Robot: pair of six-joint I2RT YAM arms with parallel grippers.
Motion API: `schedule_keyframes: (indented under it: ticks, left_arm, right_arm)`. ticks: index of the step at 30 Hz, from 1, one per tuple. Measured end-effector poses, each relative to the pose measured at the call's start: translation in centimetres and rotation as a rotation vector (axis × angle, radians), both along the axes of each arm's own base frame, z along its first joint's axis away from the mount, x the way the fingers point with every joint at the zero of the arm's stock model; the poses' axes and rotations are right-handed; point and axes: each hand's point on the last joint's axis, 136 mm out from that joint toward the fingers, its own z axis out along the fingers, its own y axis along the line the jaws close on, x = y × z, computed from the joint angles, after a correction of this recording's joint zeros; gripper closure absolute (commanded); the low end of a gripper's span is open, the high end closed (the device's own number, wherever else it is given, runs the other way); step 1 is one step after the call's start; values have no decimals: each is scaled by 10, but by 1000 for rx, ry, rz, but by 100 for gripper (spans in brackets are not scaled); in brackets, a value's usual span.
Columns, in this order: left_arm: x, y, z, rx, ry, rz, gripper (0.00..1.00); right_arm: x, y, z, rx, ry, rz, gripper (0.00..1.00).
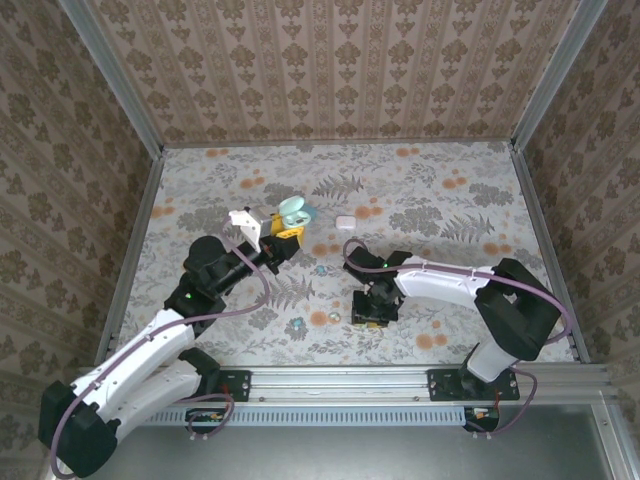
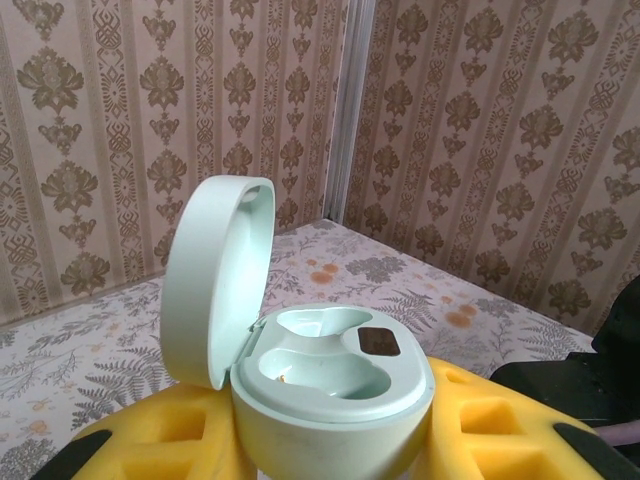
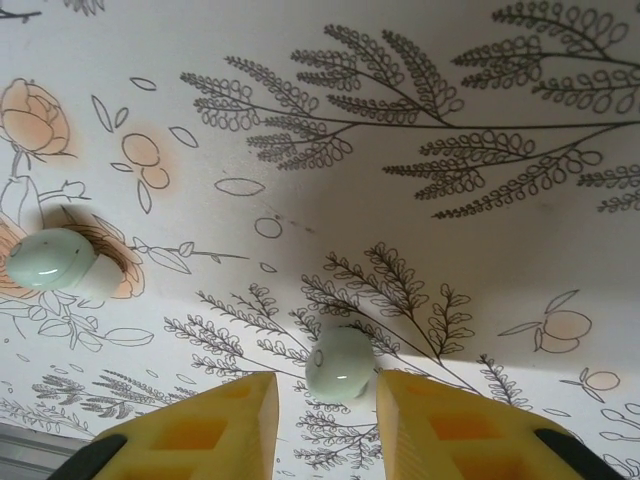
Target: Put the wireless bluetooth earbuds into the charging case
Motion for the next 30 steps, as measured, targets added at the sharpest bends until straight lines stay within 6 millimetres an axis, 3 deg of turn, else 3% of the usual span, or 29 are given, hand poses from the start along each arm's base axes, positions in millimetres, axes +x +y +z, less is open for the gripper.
schedule_keyframes:
  ticks: [23, 30]
  left_arm:
    - [-1, 3, -2, 1, 2, 6, 81]
    - [-1, 3, -2, 1, 2, 6, 81]
  right_arm:
    - [1, -3, -12, -79, 18, 49, 72]
    - [1, -4, -12, -91, 19, 70, 77]
